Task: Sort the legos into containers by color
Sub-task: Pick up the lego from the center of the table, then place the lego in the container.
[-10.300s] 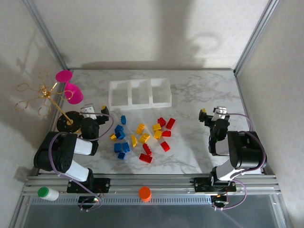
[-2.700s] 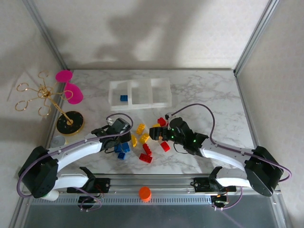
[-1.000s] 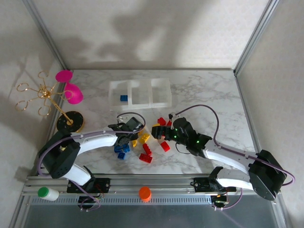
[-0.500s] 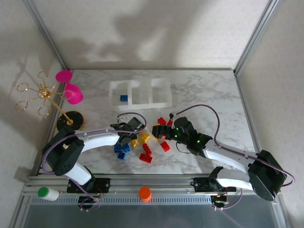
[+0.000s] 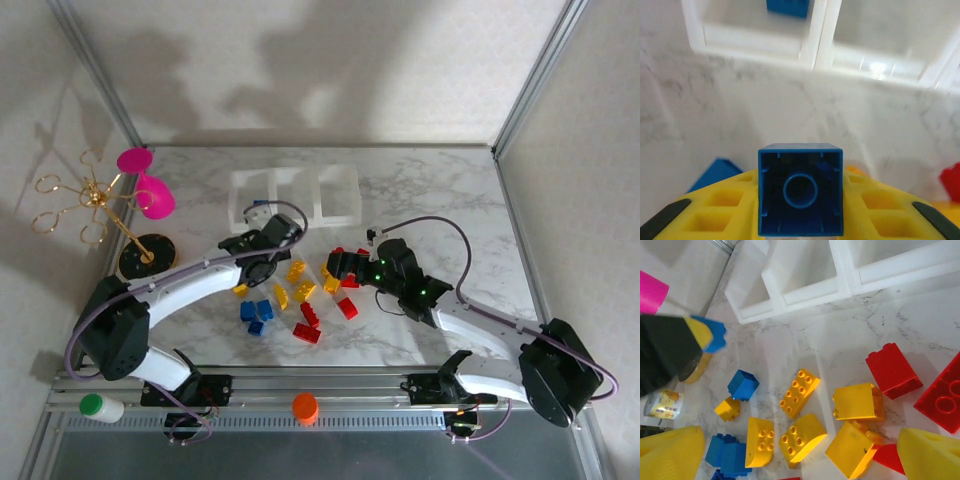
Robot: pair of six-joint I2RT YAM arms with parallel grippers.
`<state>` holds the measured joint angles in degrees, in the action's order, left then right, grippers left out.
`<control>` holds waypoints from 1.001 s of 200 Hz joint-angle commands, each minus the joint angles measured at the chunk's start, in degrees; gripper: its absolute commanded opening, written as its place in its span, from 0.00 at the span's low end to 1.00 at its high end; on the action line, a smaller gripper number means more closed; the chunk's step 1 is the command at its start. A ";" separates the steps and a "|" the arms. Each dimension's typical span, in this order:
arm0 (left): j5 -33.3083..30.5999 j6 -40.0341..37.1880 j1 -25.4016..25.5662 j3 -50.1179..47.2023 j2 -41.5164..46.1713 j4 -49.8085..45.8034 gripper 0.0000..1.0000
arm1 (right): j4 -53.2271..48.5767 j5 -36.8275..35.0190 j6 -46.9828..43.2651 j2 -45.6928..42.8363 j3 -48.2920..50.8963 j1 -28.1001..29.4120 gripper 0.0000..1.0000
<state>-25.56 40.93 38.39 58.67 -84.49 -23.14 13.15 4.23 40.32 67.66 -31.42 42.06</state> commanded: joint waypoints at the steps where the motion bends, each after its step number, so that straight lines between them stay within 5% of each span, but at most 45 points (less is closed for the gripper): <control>1: -2.81 -4.80 -4.59 4.64 -1.77 -0.83 0.34 | 4.95 1.51 0.38 2.51 -3.01 -0.77 0.99; 74: 0.75 -12.53 -15.93 20.61 -19.52 6.64 0.34 | 5.88 2.16 -0.13 10.16 -8.31 -3.45 0.99; 132: 4.08 -13.89 -19.22 33.20 -34.42 5.32 0.36 | 4.63 2.01 -1.01 10.98 -8.96 -4.60 0.98; 164: 4.95 -13.51 -19.46 36.57 -36.36 3.54 0.52 | 4.37 1.91 -1.64 10.57 -9.39 -4.90 0.98; 200: 6.15 -13.57 -19.41 37.83 -33.92 1.46 0.58 | 1.90 1.31 -4.06 9.90 -11.27 -4.97 0.99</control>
<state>-20.56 27.79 19.29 94.45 -121.03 -18.65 16.49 5.82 38.94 78.22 -40.01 37.47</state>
